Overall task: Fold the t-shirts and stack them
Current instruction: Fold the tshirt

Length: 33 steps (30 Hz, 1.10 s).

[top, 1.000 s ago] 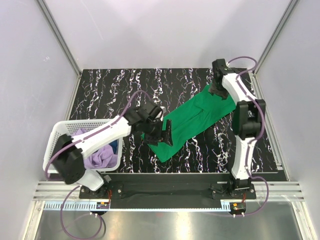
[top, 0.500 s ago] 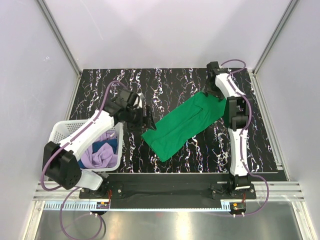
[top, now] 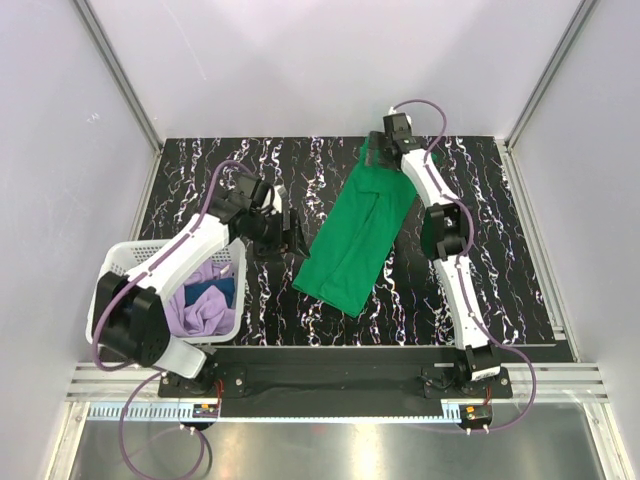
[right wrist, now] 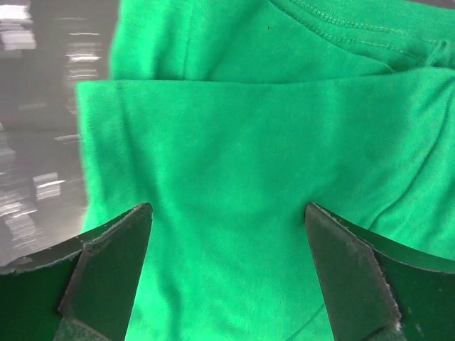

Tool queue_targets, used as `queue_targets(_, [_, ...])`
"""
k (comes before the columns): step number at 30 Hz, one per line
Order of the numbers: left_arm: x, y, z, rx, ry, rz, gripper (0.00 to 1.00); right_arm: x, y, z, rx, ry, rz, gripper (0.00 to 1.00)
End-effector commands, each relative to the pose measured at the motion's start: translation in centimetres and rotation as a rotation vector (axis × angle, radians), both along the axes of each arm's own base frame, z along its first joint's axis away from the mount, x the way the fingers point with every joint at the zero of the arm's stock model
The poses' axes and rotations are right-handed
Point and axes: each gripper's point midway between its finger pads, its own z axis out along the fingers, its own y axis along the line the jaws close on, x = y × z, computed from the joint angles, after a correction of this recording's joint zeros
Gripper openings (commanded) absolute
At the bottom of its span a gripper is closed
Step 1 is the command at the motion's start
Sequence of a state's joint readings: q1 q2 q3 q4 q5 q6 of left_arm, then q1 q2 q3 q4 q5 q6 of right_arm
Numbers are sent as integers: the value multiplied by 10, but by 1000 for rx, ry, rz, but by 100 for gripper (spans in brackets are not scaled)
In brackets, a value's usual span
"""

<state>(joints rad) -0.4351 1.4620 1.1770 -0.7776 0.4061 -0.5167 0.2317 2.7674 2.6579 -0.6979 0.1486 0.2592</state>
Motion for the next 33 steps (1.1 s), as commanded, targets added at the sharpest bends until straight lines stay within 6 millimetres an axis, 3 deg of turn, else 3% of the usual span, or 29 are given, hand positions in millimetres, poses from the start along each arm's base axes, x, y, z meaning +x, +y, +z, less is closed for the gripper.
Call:
queue_targets(1, [21,-15,10,-53,-66,-52,83,22,45,99,159,-224,126,97])
queue_targets(3, [33,-19,10,-54,-77,-42,84,9,38,128,171,-217,88,99])
queue_targets(4, [40,-22,10,-59,-84,-38,84,-3,36,176,205,-261,72,100])
queue_targets(6, [52,-27,0,-65,-58,-37,85,-31,28,186,212,-187,61,100])
queue_targets(7, [55,-28,-5,-60,-42,-36,85,-49,23,220,228,-203,52,100])
queue_targets(8, [63,-29,-12,-53,-23,-35,86,-75,21,205,228,-93,58,100])
queue_targets(9, [66,-28,-17,-42,-19,-41,86,-91,20,205,234,-48,61,100])
queue_targets(10, [69,-26,-21,-24,-11,-37,87,-115,25,228,276,-38,100,100])
queue_targets(11, [72,-24,-30,-14,10,-33,89,-140,24,199,278,79,102,100])
queue_targets(12, [76,-22,-30,-10,2,-39,90,-168,23,218,302,88,116,100])
queue_targets(13, [75,-20,-34,0,20,-42,90,-190,30,217,357,135,135,100])
queue_targets(14, [77,-16,-40,14,33,-39,90,-215,31,182,378,237,128,100])
queue_targets(15, [76,-13,-48,32,51,-50,90,-242,37,209,464,202,150,100])
queue_targets(16, [76,-11,-54,44,61,-51,90,-258,41,205,505,216,158,99])
queue_targets(17, [76,-8,-56,43,62,-52,90,-277,44,174,540,262,156,99])
queue_targets(18, [76,-7,-60,42,62,-60,90,-299,51,191,616,238,182,98])
queue_targets(19, [74,-6,-64,29,71,-65,89,-313,54,184,640,254,183,97])
queue_targets(20, [75,-3,-66,21,75,-62,89,-330,54,158,654,304,170,95])
queue_targets(21, [74,-3,-68,11,81,-70,88,-344,58,161,692,308,194,91])
queue_targets(22, [72,-2,-72,3,96,-76,86,-356,64,153,719,342,192,88])
queue_targets(23, [72,1,-74,3,101,-77,84,-370,65,132,727,391,185,86])
queue_targets(25, [67,3,-81,-2,120,-103,83,-386,69,122,756,424,176,81])
queue_targets(26, [65,4,-84,-5,130,-108,82,-397,73,107,761,447,188,80])
queue_targets(28, [60,7,-91,2,156,-129,78,-407,76,96,785,470,170,75])
queue_targets(31, [51,7,-103,-6,199,-150,75,-424,74,63,799,524,119,70])
queue_targets(33, [43,8,-110,-8,222,-153,75,-425,78,54,836,527,103,70])
